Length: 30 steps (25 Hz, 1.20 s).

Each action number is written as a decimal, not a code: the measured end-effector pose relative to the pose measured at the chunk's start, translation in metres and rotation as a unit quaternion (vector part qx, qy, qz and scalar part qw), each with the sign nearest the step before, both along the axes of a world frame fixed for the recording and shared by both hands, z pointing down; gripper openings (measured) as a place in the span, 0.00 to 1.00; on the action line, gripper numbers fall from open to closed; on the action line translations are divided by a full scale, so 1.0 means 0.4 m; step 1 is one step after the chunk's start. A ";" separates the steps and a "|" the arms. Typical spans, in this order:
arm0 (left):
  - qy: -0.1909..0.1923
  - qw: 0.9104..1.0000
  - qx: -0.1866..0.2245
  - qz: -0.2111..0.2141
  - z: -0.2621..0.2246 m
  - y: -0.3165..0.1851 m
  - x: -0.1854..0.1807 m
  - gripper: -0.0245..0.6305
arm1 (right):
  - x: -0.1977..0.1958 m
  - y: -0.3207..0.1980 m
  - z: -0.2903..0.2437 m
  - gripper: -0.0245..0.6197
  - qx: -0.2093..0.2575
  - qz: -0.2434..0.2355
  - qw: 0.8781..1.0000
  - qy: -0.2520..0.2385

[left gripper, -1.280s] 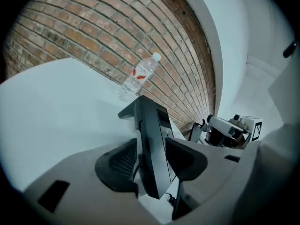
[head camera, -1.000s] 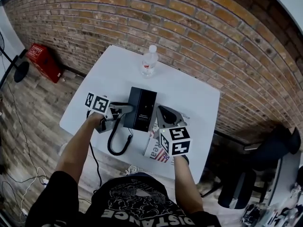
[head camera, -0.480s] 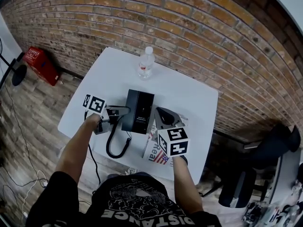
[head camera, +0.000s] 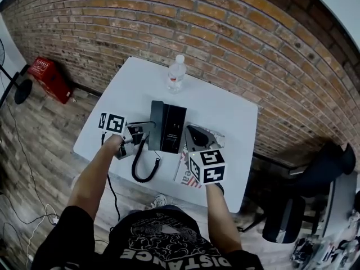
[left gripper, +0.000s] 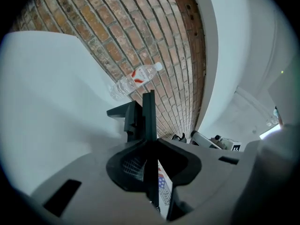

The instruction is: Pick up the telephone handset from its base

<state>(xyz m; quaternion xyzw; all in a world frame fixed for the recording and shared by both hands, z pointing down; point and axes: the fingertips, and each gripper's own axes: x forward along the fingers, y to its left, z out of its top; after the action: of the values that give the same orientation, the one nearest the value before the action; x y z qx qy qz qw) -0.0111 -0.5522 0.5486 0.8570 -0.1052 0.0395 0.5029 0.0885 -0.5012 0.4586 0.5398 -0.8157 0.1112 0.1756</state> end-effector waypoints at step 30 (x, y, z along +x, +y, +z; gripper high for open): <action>0.002 0.962 0.223 -0.154 -0.400 0.377 -0.258 0.15 | -0.151 0.398 -0.200 0.04 0.092 0.072 0.993 -0.007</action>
<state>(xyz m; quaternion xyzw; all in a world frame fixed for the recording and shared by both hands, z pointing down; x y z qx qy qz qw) -0.1142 -0.4014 0.3884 0.9210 -0.2413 -0.0647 0.2990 0.0280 -0.3419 0.3784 0.6104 -0.7825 0.0519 0.1112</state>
